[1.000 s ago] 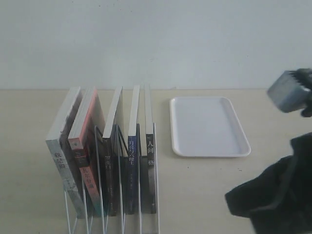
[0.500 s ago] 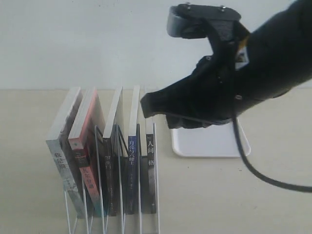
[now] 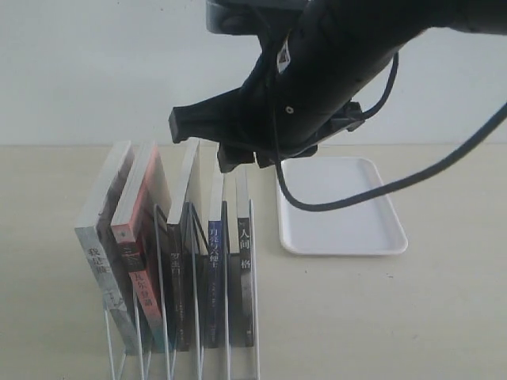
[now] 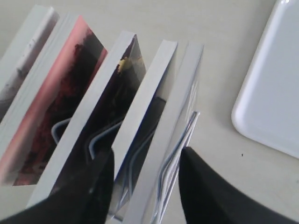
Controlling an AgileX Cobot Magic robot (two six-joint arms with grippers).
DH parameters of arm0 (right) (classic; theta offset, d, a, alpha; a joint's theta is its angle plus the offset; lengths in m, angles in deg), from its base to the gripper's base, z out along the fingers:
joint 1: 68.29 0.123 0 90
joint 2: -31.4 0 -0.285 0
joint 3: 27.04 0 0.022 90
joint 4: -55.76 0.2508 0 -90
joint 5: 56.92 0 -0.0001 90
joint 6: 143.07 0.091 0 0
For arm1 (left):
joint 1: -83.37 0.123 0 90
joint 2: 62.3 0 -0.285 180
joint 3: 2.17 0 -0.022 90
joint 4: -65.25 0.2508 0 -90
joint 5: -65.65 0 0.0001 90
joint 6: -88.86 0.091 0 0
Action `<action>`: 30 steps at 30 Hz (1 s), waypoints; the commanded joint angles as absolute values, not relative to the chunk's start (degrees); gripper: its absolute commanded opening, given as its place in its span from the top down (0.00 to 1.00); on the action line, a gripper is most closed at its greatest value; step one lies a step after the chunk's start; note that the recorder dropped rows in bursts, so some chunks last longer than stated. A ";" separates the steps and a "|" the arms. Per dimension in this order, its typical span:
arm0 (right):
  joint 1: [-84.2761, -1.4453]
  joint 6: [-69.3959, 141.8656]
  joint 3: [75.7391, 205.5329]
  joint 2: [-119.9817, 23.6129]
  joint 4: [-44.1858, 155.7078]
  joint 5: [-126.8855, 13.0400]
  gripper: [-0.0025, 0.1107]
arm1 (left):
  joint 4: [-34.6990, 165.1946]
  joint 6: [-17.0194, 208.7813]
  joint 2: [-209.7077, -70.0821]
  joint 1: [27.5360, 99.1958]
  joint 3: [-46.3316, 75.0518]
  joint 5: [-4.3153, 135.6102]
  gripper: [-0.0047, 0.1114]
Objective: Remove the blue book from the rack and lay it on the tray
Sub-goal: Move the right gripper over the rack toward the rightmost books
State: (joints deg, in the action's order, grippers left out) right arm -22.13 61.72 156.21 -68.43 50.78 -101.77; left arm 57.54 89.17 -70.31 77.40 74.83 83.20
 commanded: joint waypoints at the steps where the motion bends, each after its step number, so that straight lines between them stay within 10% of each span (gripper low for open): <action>1: -21.99 62.26 156.65 -69.65 50.59 -101.64 0.55 | 57.71 89.40 -70.08 77.46 75.05 83.15 0.92; 30: -21.99 63.43 157.01 -69.52 49.05 -103.04 0.63 | 57.71 89.40 -70.08 77.46 75.05 83.15 0.92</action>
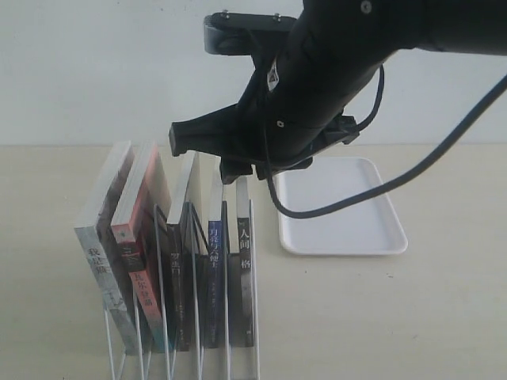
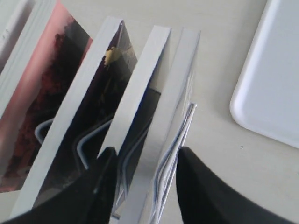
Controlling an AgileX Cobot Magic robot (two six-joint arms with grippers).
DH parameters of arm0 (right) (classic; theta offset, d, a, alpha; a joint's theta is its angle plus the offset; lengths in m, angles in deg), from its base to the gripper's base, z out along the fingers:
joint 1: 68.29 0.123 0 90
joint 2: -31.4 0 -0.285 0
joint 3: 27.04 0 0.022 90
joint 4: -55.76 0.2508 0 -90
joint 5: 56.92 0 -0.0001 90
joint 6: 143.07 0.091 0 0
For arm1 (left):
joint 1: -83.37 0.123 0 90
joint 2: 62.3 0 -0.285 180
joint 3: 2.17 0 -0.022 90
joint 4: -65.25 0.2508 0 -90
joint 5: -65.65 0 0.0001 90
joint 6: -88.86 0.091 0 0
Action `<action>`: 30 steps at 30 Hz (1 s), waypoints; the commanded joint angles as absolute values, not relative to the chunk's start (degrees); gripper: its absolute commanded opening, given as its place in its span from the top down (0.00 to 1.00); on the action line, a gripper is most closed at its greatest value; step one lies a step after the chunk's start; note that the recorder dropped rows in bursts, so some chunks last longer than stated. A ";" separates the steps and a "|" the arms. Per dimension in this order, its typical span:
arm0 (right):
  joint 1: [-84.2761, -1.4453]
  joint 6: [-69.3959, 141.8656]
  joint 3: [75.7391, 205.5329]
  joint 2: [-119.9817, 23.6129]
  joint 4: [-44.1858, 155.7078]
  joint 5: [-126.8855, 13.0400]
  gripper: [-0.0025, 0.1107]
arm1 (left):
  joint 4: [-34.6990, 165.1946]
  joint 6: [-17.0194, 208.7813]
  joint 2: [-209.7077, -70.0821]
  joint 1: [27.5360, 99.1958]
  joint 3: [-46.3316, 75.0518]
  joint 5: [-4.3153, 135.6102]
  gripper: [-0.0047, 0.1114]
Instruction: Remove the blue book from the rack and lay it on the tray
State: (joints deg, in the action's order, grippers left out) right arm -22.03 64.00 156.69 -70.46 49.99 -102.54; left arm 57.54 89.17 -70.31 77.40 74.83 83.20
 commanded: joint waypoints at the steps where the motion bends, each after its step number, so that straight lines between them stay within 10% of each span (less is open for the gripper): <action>1: -21.99 63.43 157.01 -69.52 49.05 -103.17 0.63 | 57.71 89.40 -70.08 77.46 75.05 83.15 0.92; 30: -21.99 63.99 157.01 -74.06 49.05 -104.91 0.64 | 57.71 89.40 -70.08 77.46 75.05 83.15 0.92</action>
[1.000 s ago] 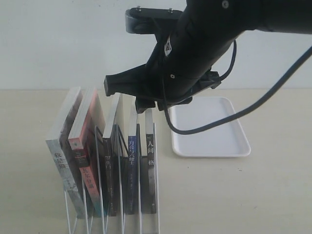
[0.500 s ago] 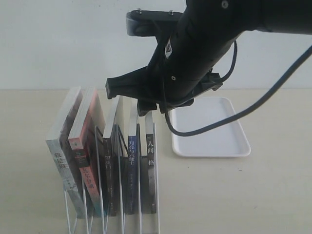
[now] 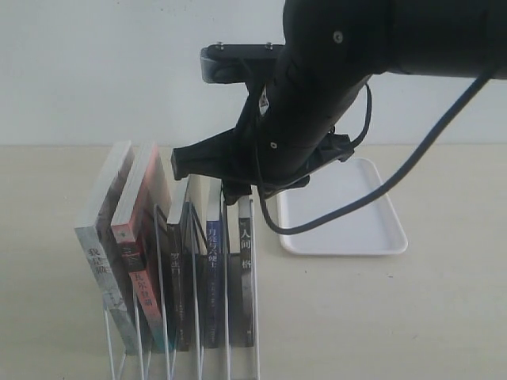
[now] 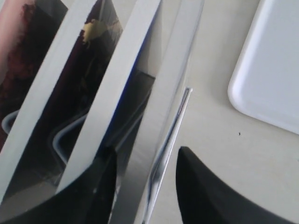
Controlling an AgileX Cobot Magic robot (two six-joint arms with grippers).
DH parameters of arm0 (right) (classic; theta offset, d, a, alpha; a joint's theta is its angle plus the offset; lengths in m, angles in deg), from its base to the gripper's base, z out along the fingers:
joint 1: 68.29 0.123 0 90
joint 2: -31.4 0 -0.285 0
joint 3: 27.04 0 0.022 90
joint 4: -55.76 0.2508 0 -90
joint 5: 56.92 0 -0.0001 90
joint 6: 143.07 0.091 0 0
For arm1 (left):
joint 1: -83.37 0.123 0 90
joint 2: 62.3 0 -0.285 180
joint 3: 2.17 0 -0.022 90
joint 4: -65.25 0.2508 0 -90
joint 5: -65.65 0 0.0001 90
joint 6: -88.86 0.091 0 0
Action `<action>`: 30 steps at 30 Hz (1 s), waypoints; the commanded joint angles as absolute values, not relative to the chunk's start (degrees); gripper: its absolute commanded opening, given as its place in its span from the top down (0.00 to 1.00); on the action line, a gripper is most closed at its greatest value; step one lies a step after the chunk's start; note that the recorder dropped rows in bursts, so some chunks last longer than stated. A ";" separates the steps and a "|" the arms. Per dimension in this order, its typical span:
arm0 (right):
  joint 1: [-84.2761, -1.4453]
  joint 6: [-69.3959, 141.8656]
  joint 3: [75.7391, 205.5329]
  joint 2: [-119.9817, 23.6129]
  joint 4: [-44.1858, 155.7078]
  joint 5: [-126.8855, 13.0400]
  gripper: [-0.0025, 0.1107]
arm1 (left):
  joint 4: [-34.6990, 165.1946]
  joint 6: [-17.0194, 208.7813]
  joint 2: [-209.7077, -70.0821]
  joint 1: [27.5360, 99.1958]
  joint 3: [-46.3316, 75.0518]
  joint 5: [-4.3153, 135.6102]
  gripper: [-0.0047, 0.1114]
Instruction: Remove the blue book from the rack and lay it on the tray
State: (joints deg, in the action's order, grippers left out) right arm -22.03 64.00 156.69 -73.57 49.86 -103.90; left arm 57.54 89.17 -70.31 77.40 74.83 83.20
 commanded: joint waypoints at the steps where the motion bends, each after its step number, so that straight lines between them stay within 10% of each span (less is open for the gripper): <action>1: -21.99 63.99 157.01 -74.19 49.05 -105.24 0.64 | 57.71 89.40 -70.08 77.46 75.05 83.15 0.92; 5: -21.99 63.99 157.01 -74.19 49.81 -105.23 0.67 | 57.71 89.40 -70.08 77.46 75.05 83.15 0.92; 11: -21.99 63.99 157.01 -74.19 50.31 -105.26 0.98 | 57.71 89.40 -70.08 77.46 75.05 83.15 0.92; 30: -21.99 63.99 157.01 -74.08 50.31 -104.55 0.97 | 57.71 89.40 -70.08 77.46 75.05 83.15 0.92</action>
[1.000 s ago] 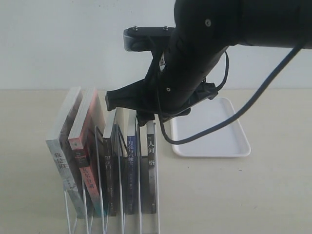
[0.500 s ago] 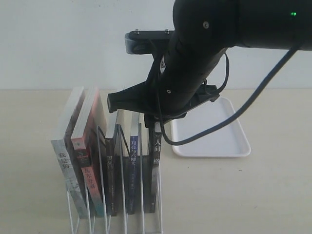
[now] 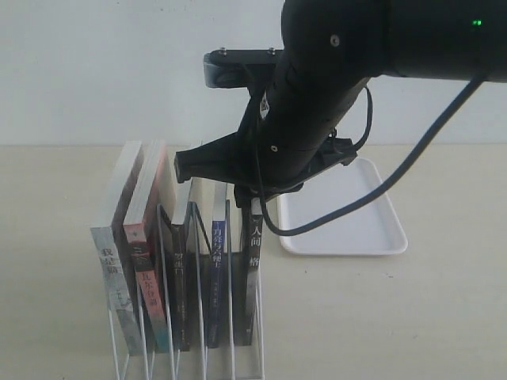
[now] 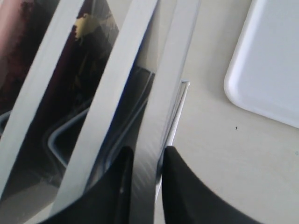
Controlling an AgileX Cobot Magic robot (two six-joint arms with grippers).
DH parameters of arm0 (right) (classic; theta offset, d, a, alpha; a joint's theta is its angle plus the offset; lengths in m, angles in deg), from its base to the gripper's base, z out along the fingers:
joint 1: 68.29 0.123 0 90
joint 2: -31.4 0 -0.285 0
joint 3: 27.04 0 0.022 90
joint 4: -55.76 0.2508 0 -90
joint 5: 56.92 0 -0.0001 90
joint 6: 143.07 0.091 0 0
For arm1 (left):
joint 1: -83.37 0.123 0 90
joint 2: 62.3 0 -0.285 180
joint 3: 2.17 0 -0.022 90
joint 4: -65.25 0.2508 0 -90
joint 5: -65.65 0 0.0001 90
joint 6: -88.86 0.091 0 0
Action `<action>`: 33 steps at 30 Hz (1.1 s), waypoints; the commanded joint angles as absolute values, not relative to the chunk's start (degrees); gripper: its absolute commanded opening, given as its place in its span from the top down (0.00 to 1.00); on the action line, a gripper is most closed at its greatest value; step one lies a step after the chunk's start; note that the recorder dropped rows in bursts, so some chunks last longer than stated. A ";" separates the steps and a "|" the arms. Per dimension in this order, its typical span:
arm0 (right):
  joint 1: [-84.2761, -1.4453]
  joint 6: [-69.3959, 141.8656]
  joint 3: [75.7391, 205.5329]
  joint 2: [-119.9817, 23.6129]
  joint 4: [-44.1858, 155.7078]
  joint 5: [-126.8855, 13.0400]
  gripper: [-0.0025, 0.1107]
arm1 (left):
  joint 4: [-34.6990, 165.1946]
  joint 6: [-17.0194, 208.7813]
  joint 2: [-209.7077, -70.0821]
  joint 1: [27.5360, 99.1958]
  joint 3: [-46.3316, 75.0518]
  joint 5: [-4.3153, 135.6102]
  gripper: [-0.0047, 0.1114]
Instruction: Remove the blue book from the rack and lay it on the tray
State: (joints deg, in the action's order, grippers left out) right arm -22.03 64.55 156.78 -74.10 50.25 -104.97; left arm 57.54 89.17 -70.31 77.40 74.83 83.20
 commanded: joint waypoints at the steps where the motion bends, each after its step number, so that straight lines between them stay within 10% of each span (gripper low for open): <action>1: -21.99 63.99 157.01 -73.86 50.31 -104.24 0.97 | 57.71 89.40 -70.08 77.46 75.05 83.15 0.92; 33: -19.82 67.32 157.00 -71.55 47.61 -100.87 0.97 | 57.71 89.40 -70.08 77.46 75.05 83.15 0.92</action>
